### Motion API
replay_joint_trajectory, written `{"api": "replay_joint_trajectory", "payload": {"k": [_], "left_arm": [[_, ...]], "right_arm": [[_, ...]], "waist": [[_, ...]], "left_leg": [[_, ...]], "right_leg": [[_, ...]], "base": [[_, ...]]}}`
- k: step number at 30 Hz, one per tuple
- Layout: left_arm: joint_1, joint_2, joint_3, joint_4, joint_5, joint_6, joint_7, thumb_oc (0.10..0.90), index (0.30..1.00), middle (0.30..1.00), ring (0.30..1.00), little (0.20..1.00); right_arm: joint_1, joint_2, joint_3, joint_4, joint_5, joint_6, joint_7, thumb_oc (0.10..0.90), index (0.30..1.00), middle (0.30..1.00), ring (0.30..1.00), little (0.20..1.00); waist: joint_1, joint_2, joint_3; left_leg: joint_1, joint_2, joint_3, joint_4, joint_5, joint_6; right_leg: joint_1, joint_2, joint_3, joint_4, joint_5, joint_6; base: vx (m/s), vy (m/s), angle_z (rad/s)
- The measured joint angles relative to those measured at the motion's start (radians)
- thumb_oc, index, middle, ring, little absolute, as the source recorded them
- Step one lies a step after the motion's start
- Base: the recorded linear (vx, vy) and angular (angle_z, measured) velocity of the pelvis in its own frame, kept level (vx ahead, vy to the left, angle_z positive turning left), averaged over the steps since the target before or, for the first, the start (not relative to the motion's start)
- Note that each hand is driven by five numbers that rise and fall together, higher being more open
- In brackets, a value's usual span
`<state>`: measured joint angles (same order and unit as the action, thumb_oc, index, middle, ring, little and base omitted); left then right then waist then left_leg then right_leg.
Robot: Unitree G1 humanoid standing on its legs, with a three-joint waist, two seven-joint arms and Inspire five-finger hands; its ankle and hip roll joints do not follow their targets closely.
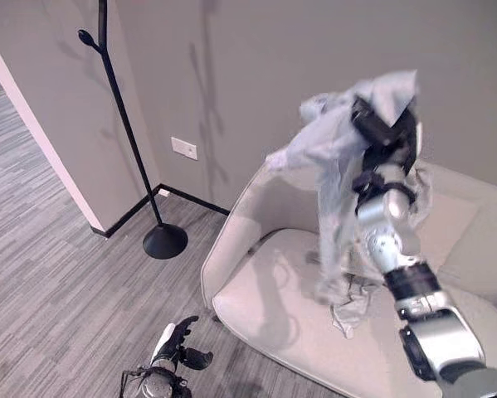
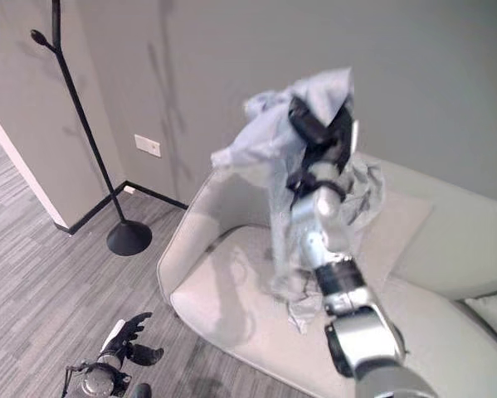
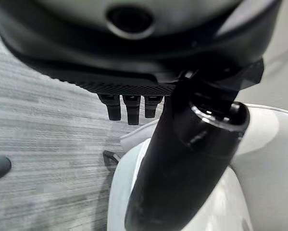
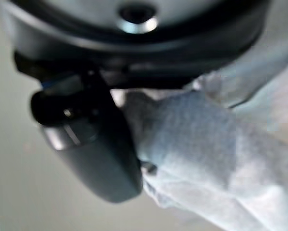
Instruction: Hang the clothes on the sofa on the clothes rack.
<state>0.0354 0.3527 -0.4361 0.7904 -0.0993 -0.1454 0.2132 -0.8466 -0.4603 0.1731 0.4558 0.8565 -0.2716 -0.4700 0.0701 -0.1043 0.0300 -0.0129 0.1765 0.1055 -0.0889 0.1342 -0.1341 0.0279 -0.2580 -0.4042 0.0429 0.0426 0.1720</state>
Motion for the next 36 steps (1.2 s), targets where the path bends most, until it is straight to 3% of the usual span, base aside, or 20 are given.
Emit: {"api": "replay_joint_trajectory", "payload": {"k": [1, 7, 10, 11, 14, 16, 20, 27, 30, 36], "left_arm": [[0.011, 0.003, 0.002, -0.035, -0.027, -0.004, -0.008, 0.800, 0.900, 0.900, 0.900, 0.900], [0.042, 0.007, 0.105, -0.223, -0.053, 0.011, 0.021, 0.800, 0.900, 0.900, 0.900, 0.900], [-0.009, 0.006, 0.165, -0.259, -0.044, -0.011, 0.146, 0.800, 0.900, 0.900, 0.900, 0.900], [-0.038, -0.006, 0.176, -0.260, -0.045, -0.018, 0.230, 0.800, 0.900, 0.900, 0.900, 0.900], [-0.071, -0.011, 0.173, -0.292, -0.056, -0.055, 0.311, 0.800, 0.900, 0.900, 0.900, 0.900], [-0.094, -0.005, 0.142, -0.302, -0.055, -0.114, 0.357, 0.800, 0.900, 0.900, 0.900, 0.900], [-0.122, 0.007, 0.076, -0.302, -0.053, -0.129, 0.393, 0.800, 0.900, 0.900, 0.900, 0.900], [-0.160, -0.019, -0.004, -0.299, -0.060, -0.135, 0.443, 0.800, 0.900, 0.900, 0.900, 0.900], [-0.223, -0.066, -0.068, -0.299, -0.098, -0.135, 0.448, 0.800, 0.900, 0.900, 0.900, 0.900], [-0.384, -0.154, -0.203, -0.282, -0.125, -0.136, 0.424, 0.800, 0.900, 0.900, 0.900, 0.900]], "right_arm": [[-0.055, -0.047, -0.010, 0.024, -0.007, -0.004, -0.023, 0.400, 0.300, 0.300, 0.300, 0.300], [-0.178, -0.114, -0.005, 0.030, -0.011, 0.000, -0.111, 0.400, 0.300, 0.300, 0.300, 0.300], [-0.321, -0.147, 0.048, 0.050, -0.024, -0.021, -0.152, 0.400, 0.300, 0.300, 0.300, 0.300], [-0.473, -0.150, 0.158, 0.138, -0.023, -0.025, -0.180, 0.400, 0.300, 0.300, 0.300, 0.300], [-0.580, -0.147, 0.204, 0.166, -0.026, -0.057, -0.193, 0.400, 0.300, 0.300, 0.300, 0.300], [-0.607, -0.147, 0.211, 0.163, -0.025, -0.083, -0.194, 0.400, 0.300, 0.300, 0.300, 0.300], [-0.607, -0.140, 0.213, 0.163, -0.016, -0.115, -0.211, 0.400, 0.300, 0.300, 0.300, 0.300], [-0.605, -0.111, 0.251, 0.143, 0.024, -0.130, -0.226, 0.400, 0.300, 0.300, 0.300, 0.300], [-0.594, -0.103, 0.264, 0.066, 0.030, -0.136, -0.235, 0.400, 0.300, 0.300, 0.300, 0.300], [-0.589, -0.029, 0.306, -0.055, 0.054, -0.187, -0.234, 0.400, 0.300, 0.300, 0.300, 0.300]], "waist": [[0.007, 0.005, 0.002], [0.004, 0.006, 0.002], [-0.006, 0.004, 0.001], [-0.013, 0.003, 0.001], [-0.018, -0.006, -0.002], [-0.026, -0.022, -0.013], [-0.042, -0.042, -0.027], [-0.089, -0.037, -0.030], [-0.094, -0.036, -0.031], [-0.156, -0.036, -0.032]], "left_leg": [[0.004, 0.001, 0.002, 0.000, 0.001, -0.001], [0.034, 0.014, 0.011, -0.001, -0.001, -0.001], [0.047, 0.030, 0.016, -0.001, -0.001, -0.003], [0.056, 0.034, 0.026, -0.001, 0.000, -0.004], [0.059, 0.037, 0.032, 0.000, 0.000, -0.012], [0.061, 0.038, 0.036, -0.001, -0.001, -0.014], [0.063, 0.036, 0.054, -0.001, -0.004, -0.017], [0.064, 0.037, 0.066, -0.001, -0.003, -0.018], [0.064, 0.034, 0.077, -0.001, -0.003, -0.018], [0.068, 0.035, 0.091, -0.001, -0.004, -0.018]], "right_leg": [[0.016, 0.009, -0.001, -0.030, 0.015, 0.001], [0.065, 0.027, 0.001, -0.087, 0.041, -0.001], [0.075, 0.044, 0.010, -0.095, 0.043, -0.003], [0.083, 0.051, 0.023, -0.117, 0.056, -0.009], [0.083, 0.056, 0.027, -0.119, 0.057, -0.009], [0.082, 0.057, 0.030, -0.119, 0.057, -0.009], [0.069, 0.053, 0.052, -0.119, 0.059, -0.012], [0.063, 0.055, 0.065, -0.128, 0.068, -0.013], [0.055, 0.056, 0.079, -0.133, 0.076, -0.013], [0.044, 0.057, 0.094, -0.130, 0.079, -0.014]], "base": [[0.01, 0.012, -0.06], [0.01, -0.026, -0.06], [0.01, -0.036, -0.11], [0.00, -0.034, -0.16], [0.00, -0.018, -0.09], [0.00, -0.009, -0.06], [0.00, -0.006, -0.14], [0.00, -0.010, -0.06], [0.01, -0.012, -0.13], [0.00, -0.017, -0.07]]}}
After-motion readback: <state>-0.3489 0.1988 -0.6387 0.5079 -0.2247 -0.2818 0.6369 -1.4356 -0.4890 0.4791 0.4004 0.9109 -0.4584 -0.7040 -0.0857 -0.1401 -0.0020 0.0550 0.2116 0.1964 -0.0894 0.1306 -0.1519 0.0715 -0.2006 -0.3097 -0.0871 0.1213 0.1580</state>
